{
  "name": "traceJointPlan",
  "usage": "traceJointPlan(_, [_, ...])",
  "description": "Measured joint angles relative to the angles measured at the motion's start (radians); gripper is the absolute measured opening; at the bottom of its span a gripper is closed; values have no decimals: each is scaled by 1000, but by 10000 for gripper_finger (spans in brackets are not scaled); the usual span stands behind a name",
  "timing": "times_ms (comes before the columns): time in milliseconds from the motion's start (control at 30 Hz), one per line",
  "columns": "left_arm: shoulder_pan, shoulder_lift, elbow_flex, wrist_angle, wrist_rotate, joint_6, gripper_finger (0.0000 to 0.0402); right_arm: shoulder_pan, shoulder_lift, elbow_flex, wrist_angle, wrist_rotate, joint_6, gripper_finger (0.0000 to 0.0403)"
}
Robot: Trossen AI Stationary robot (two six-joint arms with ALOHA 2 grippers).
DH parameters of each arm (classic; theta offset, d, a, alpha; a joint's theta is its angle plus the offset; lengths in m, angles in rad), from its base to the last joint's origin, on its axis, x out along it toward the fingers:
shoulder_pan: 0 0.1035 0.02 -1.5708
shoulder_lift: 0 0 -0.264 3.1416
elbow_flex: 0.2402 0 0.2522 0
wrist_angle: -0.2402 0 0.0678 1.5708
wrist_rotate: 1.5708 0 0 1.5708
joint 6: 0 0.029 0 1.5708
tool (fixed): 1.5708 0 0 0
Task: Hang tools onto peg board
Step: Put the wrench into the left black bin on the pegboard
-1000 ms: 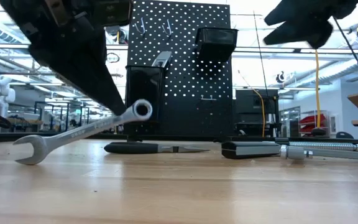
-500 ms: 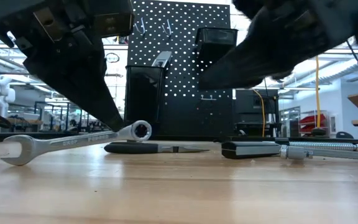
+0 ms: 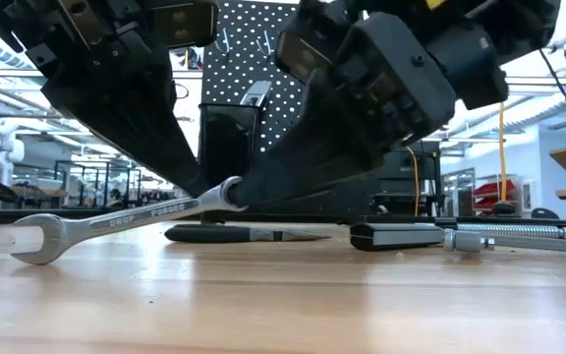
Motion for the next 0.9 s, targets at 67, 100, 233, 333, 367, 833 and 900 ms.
traceJointPlan(67, [0, 0, 0, 0, 0, 0, 0, 1, 13, 28, -2, -1, -7, 231])
traceJointPlan(100, [0, 0, 0, 0, 0, 0, 0, 1, 16, 41, -15, 0, -8, 230])
traceJointPlan(233, [0, 0, 0, -2, 0, 0, 0, 0, 24, 86, -74, 2, -14, 213])
traceJointPlan(333, [0, 0, 0, 0, 0, 6, 0, 0, 24, 98, -99, 2, -15, 193])
traceJointPlan(367, [0, 0, 0, 2, 0, 11, 0, 0, 24, 98, -105, 2, -14, 186])
traceJointPlan(833, [0, 0, 0, 5, -1, 18, 0, -4, 23, 97, -126, 7, -8, 107])
traceJointPlan(900, [0, 0, 0, 5, 1, 18, 0, -5, 23, 97, -129, 7, -8, 93])
